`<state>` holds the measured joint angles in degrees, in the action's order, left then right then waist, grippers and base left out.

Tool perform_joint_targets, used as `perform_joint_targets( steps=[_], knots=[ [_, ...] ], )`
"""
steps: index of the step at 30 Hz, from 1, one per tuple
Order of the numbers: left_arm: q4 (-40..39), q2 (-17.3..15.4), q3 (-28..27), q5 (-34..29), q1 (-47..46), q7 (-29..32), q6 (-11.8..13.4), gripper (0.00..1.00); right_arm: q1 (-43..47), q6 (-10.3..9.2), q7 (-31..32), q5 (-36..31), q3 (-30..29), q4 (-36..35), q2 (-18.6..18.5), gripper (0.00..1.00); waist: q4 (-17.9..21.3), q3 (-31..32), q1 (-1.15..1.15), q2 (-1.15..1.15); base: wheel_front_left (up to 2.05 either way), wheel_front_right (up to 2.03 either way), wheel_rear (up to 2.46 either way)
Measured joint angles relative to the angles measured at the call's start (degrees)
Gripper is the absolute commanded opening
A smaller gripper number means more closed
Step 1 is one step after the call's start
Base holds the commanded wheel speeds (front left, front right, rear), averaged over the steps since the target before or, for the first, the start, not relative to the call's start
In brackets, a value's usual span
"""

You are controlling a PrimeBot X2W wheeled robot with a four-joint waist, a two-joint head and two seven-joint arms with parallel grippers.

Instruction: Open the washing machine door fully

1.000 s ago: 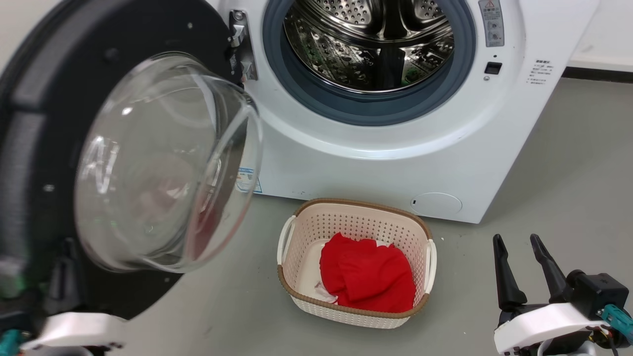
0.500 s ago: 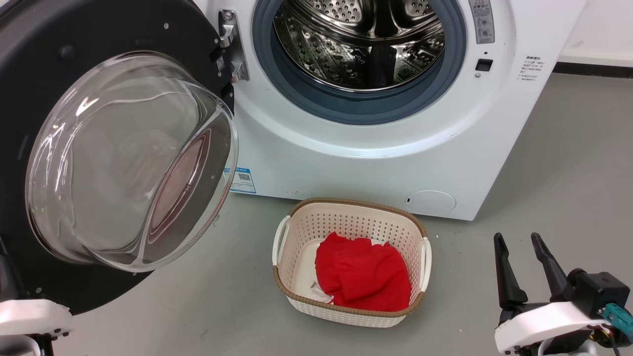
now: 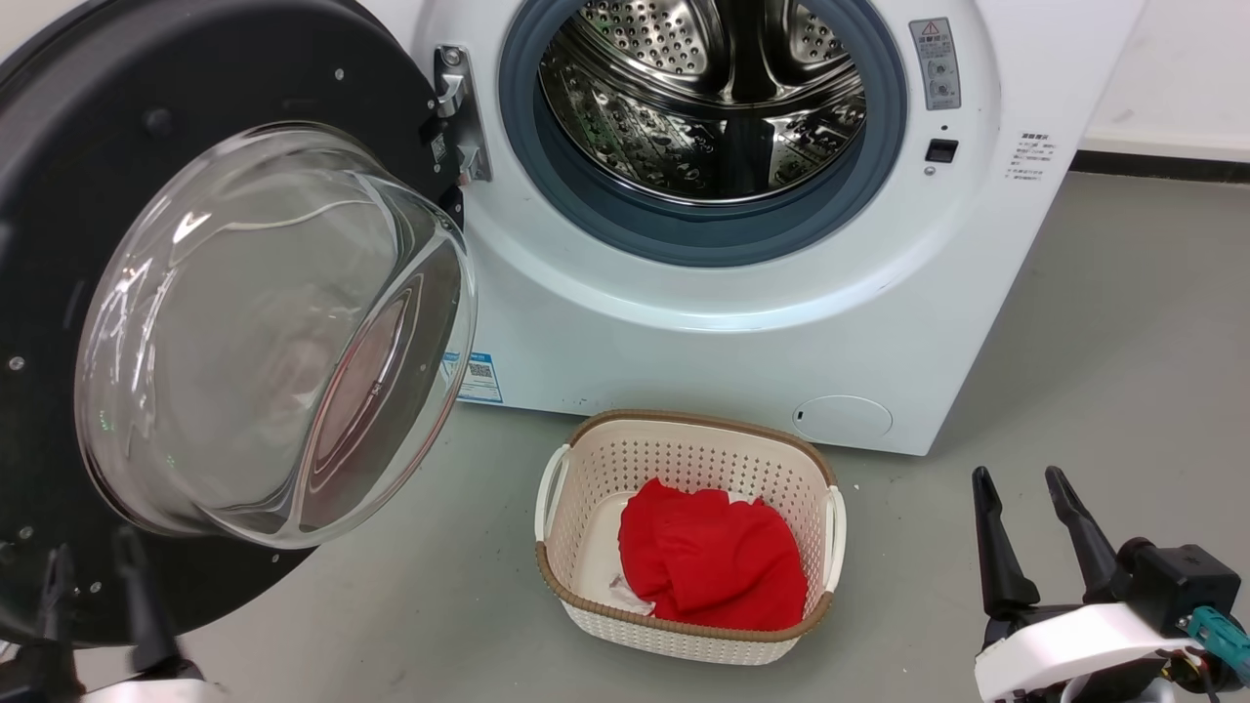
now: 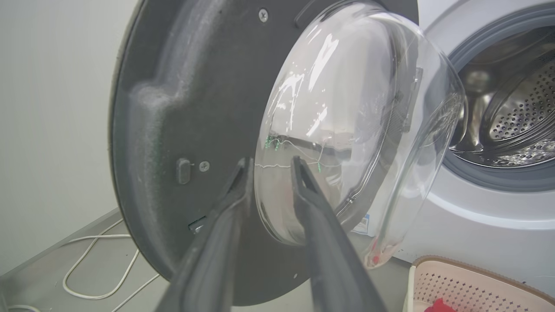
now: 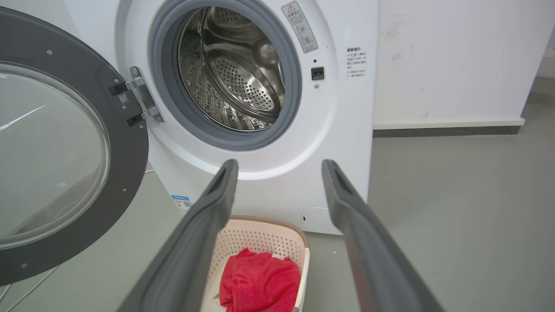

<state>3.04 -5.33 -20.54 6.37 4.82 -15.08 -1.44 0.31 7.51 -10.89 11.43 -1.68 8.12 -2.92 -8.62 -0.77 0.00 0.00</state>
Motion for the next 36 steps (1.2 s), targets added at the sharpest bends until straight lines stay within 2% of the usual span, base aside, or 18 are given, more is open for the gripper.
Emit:
perform_joint_targets(
  steps=[8, 13, 17, 26, 36],
  knots=[
    [-6.4, 2.2, 7.7, -0.8, 1.8, 0.0, 0.0, 1.00, 0.0, -0.01, -0.1, -1.3, 0.0, -1.0, 0.0, 1.00, -0.1, 0.4, 0.00, 0.00, 0.00, 0.00, 0.00],
    [-6.2, 2.4, 14.0, -1.7, 1.5, 0.0, -0.5, 1.00, 0.0, 0.00, 0.1, -3.3, 0.5, -2.7, 0.0, 1.00, 1.3, 0.4, 0.00, 0.00, 0.00, 0.00, 0.00],
    [-5.1, 2.4, 16.7, -1.7, -0.6, 0.0, -0.6, 1.00, -0.1, 0.00, 0.4, -3.9, 1.0, -4.3, 0.0, 1.00, 3.1, 0.4, 0.00, 0.00, 0.00, 0.00, 0.00],
    [-2.9, 2.4, 17.8, -1.6, -1.7, 0.0, -0.6, 1.00, 0.9, -0.01, 1.2, -5.4, 0.8, -7.5, 0.0, 1.00, 7.7, 0.5, 0.00, 0.00, 0.00, 0.00, 0.00],
    [-2.3, 2.4, 18.1, -1.5, -1.8, 0.0, -0.7, 1.00, 1.4, 0.00, 2.1, -5.3, 0.6, -8.0, 0.0, 1.00, 8.9, 0.4, 0.00, 0.00, 0.00, 0.00, 0.00]
  ],
)
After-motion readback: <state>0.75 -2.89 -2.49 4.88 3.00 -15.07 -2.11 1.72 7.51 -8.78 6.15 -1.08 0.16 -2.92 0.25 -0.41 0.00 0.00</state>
